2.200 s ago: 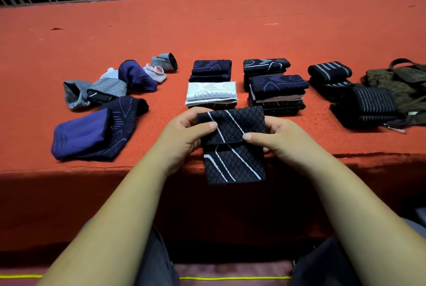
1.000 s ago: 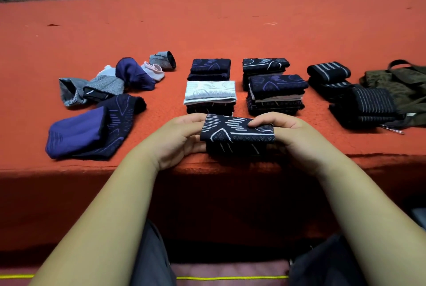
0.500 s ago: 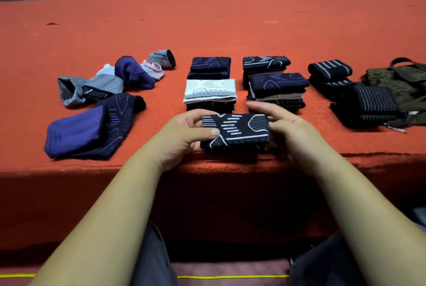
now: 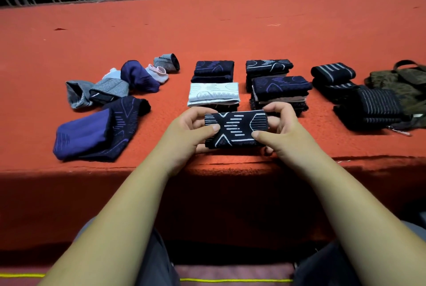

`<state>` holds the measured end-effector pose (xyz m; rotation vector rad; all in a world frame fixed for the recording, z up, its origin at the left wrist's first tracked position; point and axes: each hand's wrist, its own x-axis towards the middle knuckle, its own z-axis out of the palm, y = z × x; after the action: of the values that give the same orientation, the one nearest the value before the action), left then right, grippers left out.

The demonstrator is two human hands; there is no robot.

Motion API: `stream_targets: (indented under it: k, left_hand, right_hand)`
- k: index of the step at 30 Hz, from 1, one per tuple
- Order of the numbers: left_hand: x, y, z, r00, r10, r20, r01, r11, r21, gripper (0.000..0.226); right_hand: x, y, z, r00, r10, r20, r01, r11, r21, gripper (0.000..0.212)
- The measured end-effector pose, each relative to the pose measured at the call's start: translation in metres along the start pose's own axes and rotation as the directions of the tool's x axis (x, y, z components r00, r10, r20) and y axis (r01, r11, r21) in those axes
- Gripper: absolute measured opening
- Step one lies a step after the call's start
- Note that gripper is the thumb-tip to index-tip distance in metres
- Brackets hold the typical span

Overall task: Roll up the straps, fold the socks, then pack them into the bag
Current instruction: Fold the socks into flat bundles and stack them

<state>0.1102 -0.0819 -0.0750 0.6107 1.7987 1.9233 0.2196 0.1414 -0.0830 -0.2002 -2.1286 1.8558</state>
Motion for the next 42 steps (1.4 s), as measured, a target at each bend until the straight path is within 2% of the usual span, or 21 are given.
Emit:
stream_targets:
  k: [4, 8, 11, 17, 21, 25, 32, 38, 42]
  left_hand:
    - [-0.003, 0.000, 0.003, 1.000, -0.009, 0.019, 0.007, 0.994, 0.107, 0.044]
    - [-0.004, 0.000, 0.001, 0.998, 0.001, 0.057, -0.012, 0.982, 0.191, 0.052]
    - [-0.004, 0.001, 0.000, 1.000, 0.017, 0.014, -0.018, 0.996, 0.092, 0.049]
    - [-0.007, 0.008, -0.007, 0.990, 0.029, -0.139, -0.056, 0.979, -0.194, 0.033]
    - [-0.010, 0.012, -0.019, 0.972, 0.076, -0.222, -0.109, 0.984, -0.141, 0.027]
    - [-0.013, 0.015, -0.032, 0.929, 0.120, -0.349, -0.160, 0.983, -0.089, 0.025]
    - [-0.015, 0.011, -0.069, 0.835, 0.101, -0.540, -0.174, 0.981, -0.085, 0.025]
    - [-0.009, 0.010, -0.099, 0.745, 0.096, -0.660, -0.224, 0.968, -0.112, 0.022]
    - [0.008, 0.010, -0.113, 0.658, 0.169, -0.734, -0.271, 0.962, -0.021, 0.023]
  right_hand:
    - [0.001, 0.003, 0.005, 0.992, -0.061, -0.114, 0.053, 0.996, -0.071, 0.046]
    - [-0.002, 0.004, 0.006, 0.986, -0.093, -0.137, 0.076, 0.989, -0.127, 0.037]
    - [-0.005, 0.005, 0.008, 0.976, -0.146, -0.160, 0.104, 0.963, -0.247, 0.027]
    - [-0.010, -0.004, 0.028, 0.935, -0.257, -0.245, 0.192, 0.946, -0.261, 0.021]
    - [-0.006, -0.007, 0.049, 0.926, -0.277, -0.255, 0.222, 0.948, -0.227, 0.015]
    - [0.001, -0.008, 0.069, 0.926, -0.316, -0.206, 0.275, 0.939, -0.205, 0.018]
    - [0.014, -0.013, 0.109, 0.924, -0.376, -0.070, 0.354, 0.911, -0.211, 0.033]
    - [0.039, -0.024, 0.143, 0.920, -0.384, -0.079, 0.357, 0.903, -0.240, 0.026]
    - [0.053, -0.025, 0.160, 0.936, -0.351, -0.022, 0.341, 0.921, -0.187, 0.033]
